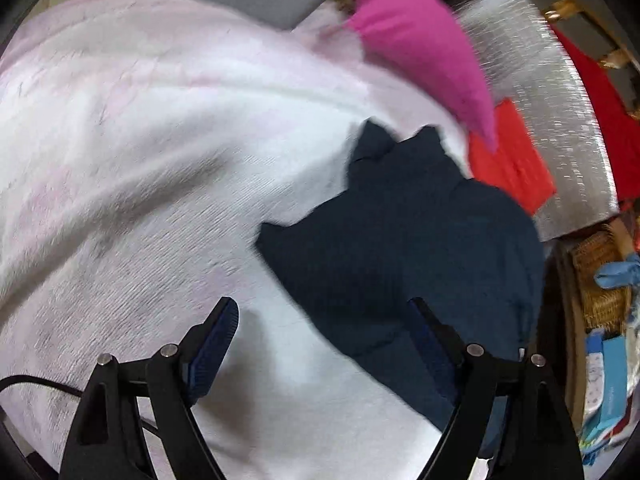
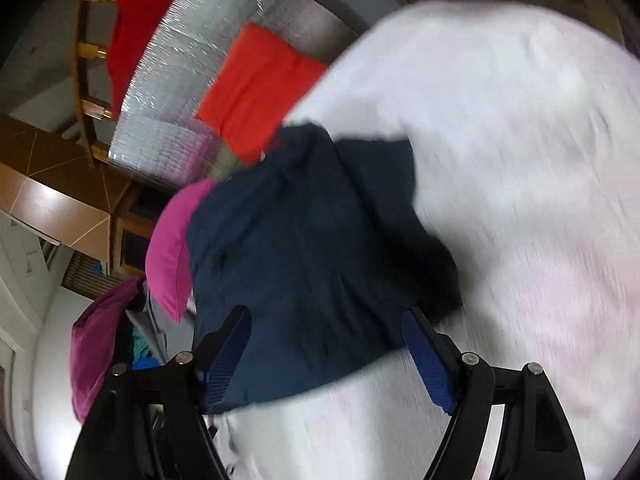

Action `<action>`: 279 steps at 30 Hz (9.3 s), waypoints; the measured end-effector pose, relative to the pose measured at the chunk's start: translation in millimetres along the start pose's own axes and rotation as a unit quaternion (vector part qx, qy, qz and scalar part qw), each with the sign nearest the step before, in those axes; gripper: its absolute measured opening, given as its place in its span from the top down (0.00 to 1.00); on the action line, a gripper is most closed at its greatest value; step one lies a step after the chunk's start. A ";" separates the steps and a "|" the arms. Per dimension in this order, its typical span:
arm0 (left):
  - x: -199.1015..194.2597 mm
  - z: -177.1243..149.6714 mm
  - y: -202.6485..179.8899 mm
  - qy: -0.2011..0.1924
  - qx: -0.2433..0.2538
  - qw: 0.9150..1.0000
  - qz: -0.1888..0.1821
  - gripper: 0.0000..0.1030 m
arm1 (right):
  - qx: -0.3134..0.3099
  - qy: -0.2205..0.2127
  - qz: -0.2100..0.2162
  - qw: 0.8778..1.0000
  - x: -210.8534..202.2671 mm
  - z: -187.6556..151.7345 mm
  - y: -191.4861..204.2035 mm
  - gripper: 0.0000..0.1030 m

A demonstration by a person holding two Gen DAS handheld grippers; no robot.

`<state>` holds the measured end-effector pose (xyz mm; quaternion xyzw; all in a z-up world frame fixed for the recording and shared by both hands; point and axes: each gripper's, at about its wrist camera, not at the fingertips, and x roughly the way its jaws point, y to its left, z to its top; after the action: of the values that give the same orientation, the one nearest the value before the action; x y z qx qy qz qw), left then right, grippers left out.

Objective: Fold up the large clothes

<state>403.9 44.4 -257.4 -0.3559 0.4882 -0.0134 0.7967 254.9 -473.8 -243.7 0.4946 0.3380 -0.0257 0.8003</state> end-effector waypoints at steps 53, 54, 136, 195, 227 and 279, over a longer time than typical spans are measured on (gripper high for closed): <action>-53.3 34.1 -11.9 -0.154 0.096 0.983 0.019 0.33 | -0.107 -0.064 -0.054 0.991 -50.6 18.8 9.6 0.39; -43.0 38.1 -18.4 -0.143 0.092 0.985 0.011 0.32 | -0.115 -0.063 -0.047 0.990 -38.6 23.4 19.1 0.39; -8.0 -24.2 -129.6 -0.216 0.354 0.903 0.116 0.30 | -0.248 -0.058 -0.122 0.959 111.5 37.0 147.6 0.57; -11.2 44.0 -16.5 -0.012 0.152 0.988 0.005 0.20 | -0.026 -0.015 -0.033 0.999 -27.6 41.2 -37.6 0.25; 8.1 20.3 -38.8 0.090 0.137 0.974 -0.158 0.73 | -0.125 -0.005 0.001 0.992 -2.9 27.0 14.9 0.69; -33.4 -57.0 -29.9 -0.042 0.112 0.993 0.022 0.39 | 0.022 0.023 -0.021 0.999 3.6 -31.7 2.3 0.35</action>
<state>351.2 2.8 -229.8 -0.2539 0.4575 -0.0351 0.8515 242.2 -446.0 -252.9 0.5057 0.3656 -0.0385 0.7805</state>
